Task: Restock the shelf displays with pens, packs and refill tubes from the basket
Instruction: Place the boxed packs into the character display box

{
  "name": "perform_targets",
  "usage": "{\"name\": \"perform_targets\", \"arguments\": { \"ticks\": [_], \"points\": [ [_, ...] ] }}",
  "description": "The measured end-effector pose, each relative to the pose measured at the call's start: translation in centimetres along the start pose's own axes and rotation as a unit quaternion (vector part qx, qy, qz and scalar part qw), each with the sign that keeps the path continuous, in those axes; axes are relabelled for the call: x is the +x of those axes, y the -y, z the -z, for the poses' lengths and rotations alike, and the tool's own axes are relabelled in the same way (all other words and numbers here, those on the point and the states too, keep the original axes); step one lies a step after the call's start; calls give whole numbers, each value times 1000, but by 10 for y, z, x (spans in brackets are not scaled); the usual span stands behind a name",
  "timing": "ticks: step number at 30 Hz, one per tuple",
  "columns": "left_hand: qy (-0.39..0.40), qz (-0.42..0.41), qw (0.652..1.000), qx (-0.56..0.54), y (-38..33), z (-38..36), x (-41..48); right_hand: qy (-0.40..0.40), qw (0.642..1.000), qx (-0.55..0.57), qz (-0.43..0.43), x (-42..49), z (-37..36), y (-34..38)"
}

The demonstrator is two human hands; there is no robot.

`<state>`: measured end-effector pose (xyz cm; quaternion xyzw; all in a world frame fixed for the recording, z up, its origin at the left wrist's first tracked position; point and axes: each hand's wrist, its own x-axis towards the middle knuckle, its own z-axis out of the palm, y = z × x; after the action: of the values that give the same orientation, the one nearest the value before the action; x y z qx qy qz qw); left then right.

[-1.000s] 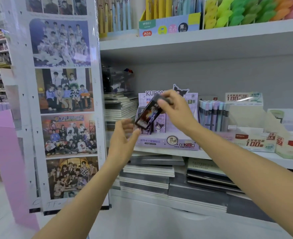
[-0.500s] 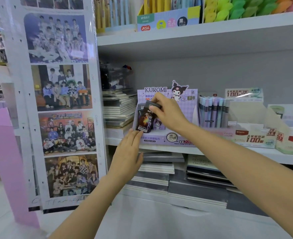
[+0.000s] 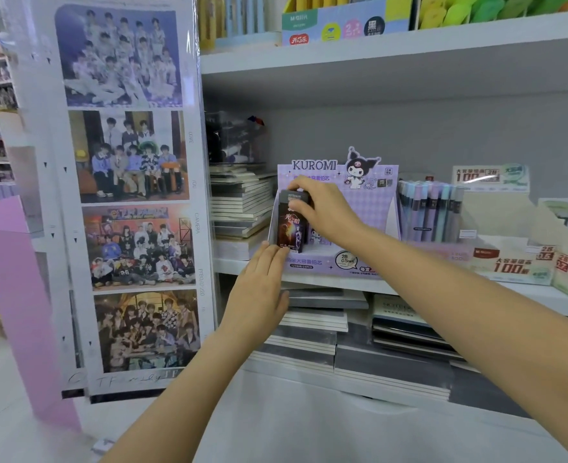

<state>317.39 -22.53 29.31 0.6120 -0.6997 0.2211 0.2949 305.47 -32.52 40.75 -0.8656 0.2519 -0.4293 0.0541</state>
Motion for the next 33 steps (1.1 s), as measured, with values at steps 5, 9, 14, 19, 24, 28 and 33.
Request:
{"name": "perform_targets", "arguments": {
  "ticks": [5,9,14,19,24,28,33],
  "points": [
    [-9,7,1000,-11,-3,-2,-1,-8,996,-48,68,-5,-15,7],
    [-3,-2,1000,-4,0,-1,-1,-13,993,-105,53,-7,-22,-1],
    [1,0,1000,1,-1,-2,0,36,990,-129,29,-6,-20,-16],
    [32,5,999,8,-1,4,1,102,988,-108,39,-3,-14,-14],
    [27,27,999,-7,-17,9,-13,19,998,1,56,-36,5,-6],
    [-37,31,997,-55,-52,-21,-46,-66,992,84,72,-130,8,-13],
    [80,58,988,-122,-87,-105,-119,40,987,130,-83,-277,-27,-58]
  ]
}}
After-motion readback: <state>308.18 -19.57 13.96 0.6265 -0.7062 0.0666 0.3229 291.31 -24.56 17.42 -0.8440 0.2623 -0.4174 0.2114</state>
